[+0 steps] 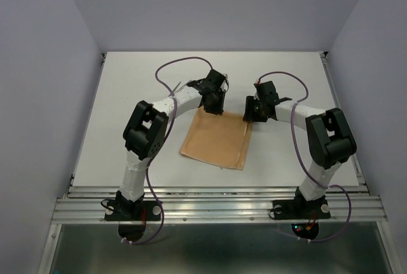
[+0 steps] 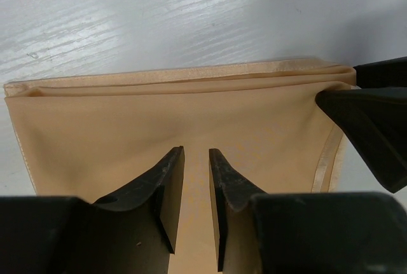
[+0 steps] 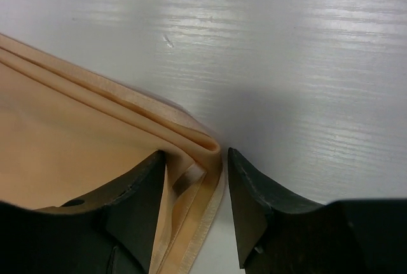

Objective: Fold the napkin into a case and place the utensils inside
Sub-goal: Smooth out the lower triangle-folded napkin at the center of the board.

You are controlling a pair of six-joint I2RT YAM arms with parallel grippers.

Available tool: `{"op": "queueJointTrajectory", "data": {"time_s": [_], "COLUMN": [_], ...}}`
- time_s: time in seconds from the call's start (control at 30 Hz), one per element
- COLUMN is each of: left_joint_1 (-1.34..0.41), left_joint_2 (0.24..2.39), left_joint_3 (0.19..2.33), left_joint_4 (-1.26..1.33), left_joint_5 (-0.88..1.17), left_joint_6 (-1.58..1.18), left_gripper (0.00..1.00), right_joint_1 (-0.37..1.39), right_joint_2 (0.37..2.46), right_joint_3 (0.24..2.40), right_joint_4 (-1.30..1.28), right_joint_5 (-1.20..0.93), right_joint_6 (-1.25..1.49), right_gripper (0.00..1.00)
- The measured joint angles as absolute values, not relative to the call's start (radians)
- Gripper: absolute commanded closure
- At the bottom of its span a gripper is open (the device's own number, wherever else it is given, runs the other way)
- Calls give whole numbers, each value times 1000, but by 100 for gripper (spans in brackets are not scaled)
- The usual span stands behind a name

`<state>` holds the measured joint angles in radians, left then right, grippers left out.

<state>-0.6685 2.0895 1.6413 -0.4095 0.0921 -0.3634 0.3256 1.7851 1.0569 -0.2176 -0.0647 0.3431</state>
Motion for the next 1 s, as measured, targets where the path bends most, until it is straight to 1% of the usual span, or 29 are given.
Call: {"op": "queueJointTrajectory", "data": {"time_s": [0.03,0.1,0.13,0.17,0.33,0.4,0.43,0.53,0.6,0.63,0.7,0.73,0.77,0.93,0.97,1.0], "left_joint_1": [-669,-668,-668,-668,-668,-667,-667,-668,-668,-668,-668,-668,-668,-665,-665,-665], "left_joint_2": [2092,2100,2107,2112,2165,2189,2200,2232,2252,2269,2286,2295,2304,2321,2321,2321], "left_joint_3": [1646,1660,1670,1679,1745,1767,1778,1809,1822,1829,1830,1830,1830,1834,1834,1834], "left_joint_4": [-411,-409,-413,-416,-406,-399,-393,-379,-366,-356,-347,-343,-340,-327,-326,-326], "left_joint_5": [92,92,93,94,119,146,173,233,261,282,302,312,316,334,334,334], "left_joint_6": [-363,-362,-360,-360,-356,-356,-356,-360,-363,-366,-369,-375,-377,-387,-388,-388], "left_gripper": [66,66,67,67,73,80,85,94,95,97,99,100,100,100,100,100], "right_joint_1": [326,326,326,326,325,322,322,322,322,322,322,322,322,322,321,321], "right_joint_2": [1787,1789,1791,1792,1794,1794,1794,1794,1794,1794,1794,1794,1794,1794,1794,1794], "right_joint_3": [1057,1058,1058,1058,1058,1058,1058,1058,1058,1058,1058,1058,1058,1058,1058,1058], "right_joint_4": [-215,-214,-214,-213,-214,-215,-215,-214,-214,-214,-214,-214,-213,-212,-212,-212], "right_joint_5": [-65,-68,-70,-72,-75,-76,-79,-83,-87,-88,-93,-96,-100,-112,-114,-115], "right_joint_6": [344,344,344,346,349,352,353,358,360,363,366,370,371,382,384,385], "right_gripper": [60,64,70,71,73,73,73,73,74,77,81,85,86,86,74,66]}}
